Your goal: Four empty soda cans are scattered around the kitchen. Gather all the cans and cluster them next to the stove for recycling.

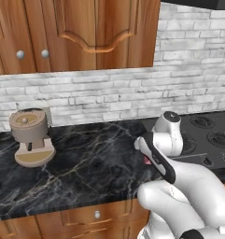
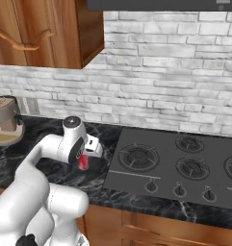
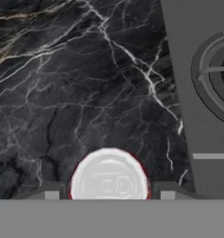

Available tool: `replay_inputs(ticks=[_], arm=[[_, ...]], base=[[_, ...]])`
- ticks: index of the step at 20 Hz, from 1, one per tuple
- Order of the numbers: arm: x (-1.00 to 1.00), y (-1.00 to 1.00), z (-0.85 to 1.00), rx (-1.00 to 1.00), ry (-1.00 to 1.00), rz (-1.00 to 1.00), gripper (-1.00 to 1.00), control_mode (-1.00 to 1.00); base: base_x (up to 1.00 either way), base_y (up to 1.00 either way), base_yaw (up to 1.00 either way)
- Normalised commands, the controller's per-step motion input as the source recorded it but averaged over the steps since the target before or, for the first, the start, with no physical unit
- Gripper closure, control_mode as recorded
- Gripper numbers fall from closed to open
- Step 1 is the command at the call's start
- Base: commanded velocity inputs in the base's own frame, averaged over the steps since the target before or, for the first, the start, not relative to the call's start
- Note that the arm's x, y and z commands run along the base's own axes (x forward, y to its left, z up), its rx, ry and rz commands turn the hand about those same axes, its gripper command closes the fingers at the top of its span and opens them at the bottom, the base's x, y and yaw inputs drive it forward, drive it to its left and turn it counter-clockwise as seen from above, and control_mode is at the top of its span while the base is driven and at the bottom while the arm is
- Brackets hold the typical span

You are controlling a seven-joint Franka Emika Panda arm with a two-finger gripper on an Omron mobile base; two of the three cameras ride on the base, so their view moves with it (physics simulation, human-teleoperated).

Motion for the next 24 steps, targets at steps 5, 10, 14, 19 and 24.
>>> replay_inputs(ticks=[5,10,14,19,24], arm=[[-0.02,0.02,0.14,0.00,-0.03,0.00,-1.00,-1.00],[-0.08,0.02,0.49,0.00,-0.04,0.00,-1.00,-1.00],[-0.53,0.00,0.31,0.01,-0.07,0.00,-1.00,-1.00],[-0.78,0.00,0.26,0.03,-0.05,0.00,-1.00,-1.00],[-0.70,0.00,0.41,0.05,0.02,0.00,-1.00,-1.00]], base=[[0.00,0.00,0.00],[0.00,0.00,0.00],[0.00,0.00,0.00],[0.00,0.00,0.00],[0.00,0.00,0.00]])
